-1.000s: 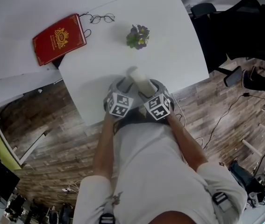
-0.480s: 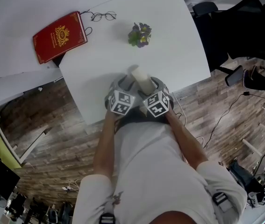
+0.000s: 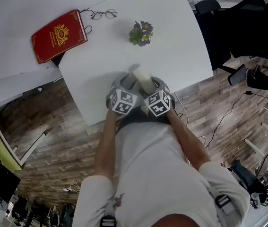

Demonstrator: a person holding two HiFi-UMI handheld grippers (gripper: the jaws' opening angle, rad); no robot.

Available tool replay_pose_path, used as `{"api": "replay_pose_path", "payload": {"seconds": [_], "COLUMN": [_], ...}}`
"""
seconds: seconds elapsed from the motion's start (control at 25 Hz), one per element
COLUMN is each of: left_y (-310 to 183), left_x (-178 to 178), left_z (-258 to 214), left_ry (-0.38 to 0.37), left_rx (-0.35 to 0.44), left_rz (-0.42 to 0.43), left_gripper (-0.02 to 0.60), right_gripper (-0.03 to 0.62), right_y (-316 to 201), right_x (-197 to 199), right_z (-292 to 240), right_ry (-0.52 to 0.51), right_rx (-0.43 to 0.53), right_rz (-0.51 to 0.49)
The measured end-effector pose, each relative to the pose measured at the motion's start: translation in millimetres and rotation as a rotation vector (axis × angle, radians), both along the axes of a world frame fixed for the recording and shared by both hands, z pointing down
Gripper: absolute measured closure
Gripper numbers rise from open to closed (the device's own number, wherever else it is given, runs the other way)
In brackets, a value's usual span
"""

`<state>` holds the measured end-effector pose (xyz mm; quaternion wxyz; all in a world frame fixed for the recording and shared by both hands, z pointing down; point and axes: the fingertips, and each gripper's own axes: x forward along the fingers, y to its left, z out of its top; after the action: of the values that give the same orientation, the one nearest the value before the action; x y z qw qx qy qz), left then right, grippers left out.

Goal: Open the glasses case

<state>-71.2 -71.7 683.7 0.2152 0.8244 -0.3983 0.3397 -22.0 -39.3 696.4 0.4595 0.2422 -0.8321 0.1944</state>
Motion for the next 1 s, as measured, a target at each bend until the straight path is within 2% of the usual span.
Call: {"api": "replay_pose_path", "payload": {"seconds": [0.24,1.0], "left_y": [0.4,-0.7], "left_x": [0.5,3.3], "left_z": [-0.6,-1.3], "left_ry": [0.006,0.015], "left_rx": [0.006,0.013], "left_rz": [0.007,0.013], "left_gripper": [0.396,0.396], "right_gripper": [0.240,0.240], "right_y": [0.1,0.4], "right_x": [0.6,1.0], "right_z": [-1.5,-3.1], "right_ry": [-0.032,-0.015], "right_rx": [-0.021,-0.010], "right_rz": [0.001,0.000]}}
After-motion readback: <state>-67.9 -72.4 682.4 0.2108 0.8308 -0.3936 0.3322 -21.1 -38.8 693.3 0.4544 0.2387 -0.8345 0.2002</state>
